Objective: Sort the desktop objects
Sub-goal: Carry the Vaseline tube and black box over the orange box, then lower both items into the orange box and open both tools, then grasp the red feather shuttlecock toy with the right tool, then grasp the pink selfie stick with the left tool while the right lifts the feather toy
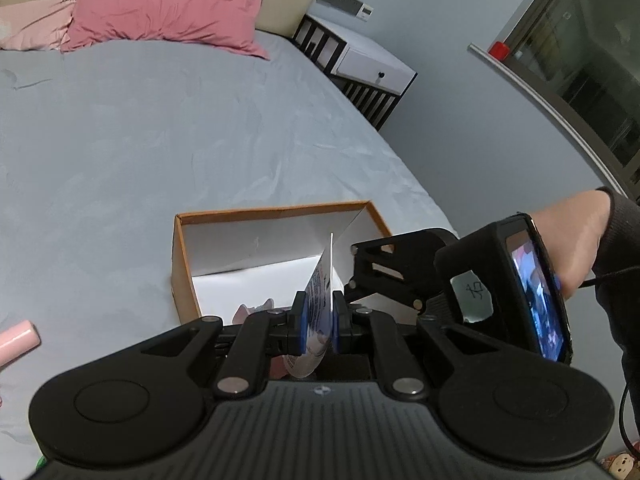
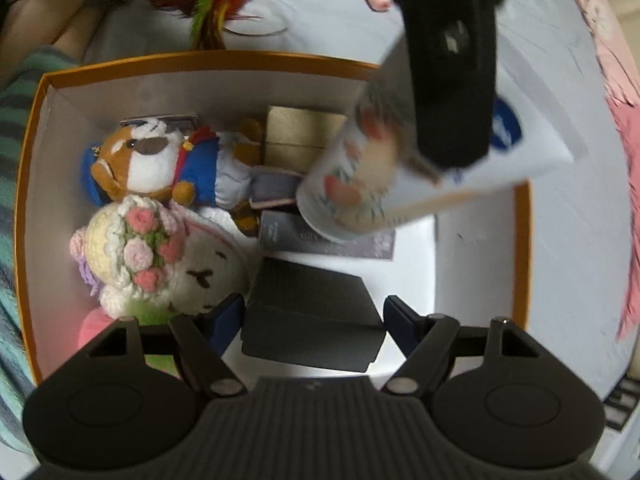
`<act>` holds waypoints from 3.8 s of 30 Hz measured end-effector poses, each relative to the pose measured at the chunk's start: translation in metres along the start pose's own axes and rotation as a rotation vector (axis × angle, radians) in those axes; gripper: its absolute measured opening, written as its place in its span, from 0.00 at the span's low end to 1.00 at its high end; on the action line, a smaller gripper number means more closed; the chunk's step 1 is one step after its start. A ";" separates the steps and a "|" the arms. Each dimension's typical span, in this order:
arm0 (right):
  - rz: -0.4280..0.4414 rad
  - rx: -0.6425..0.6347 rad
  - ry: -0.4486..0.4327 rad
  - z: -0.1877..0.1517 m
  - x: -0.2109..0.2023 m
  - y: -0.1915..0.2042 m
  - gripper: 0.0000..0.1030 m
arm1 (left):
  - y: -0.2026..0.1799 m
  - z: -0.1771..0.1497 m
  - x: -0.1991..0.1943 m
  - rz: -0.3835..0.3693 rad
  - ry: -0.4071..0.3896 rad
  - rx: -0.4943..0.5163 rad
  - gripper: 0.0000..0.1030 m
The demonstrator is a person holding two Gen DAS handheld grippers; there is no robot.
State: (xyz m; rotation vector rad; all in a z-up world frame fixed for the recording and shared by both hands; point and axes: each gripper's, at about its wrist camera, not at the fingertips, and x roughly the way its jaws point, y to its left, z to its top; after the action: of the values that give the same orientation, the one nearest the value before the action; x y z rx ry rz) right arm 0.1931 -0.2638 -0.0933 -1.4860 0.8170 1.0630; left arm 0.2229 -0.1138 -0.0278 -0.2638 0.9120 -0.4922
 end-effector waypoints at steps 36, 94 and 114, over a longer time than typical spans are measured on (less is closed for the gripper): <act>-0.139 0.592 -0.079 -0.070 -0.039 0.014 0.39 | -0.061 -0.014 0.073 -0.032 0.033 0.114 0.11; 0.037 1.139 -0.453 0.124 -0.048 0.078 0.49 | 0.108 -0.106 -0.152 0.347 0.003 -0.191 0.30; 0.149 1.123 -0.332 0.180 0.051 0.068 0.08 | 0.191 -0.114 -0.145 0.292 0.074 -0.294 0.30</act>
State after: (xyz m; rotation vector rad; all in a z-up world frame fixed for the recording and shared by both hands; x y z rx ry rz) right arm 0.1153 -0.0965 -0.1688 -0.2991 1.0324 0.6975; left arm 0.1132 0.1230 -0.0754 -0.3736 1.0757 -0.0975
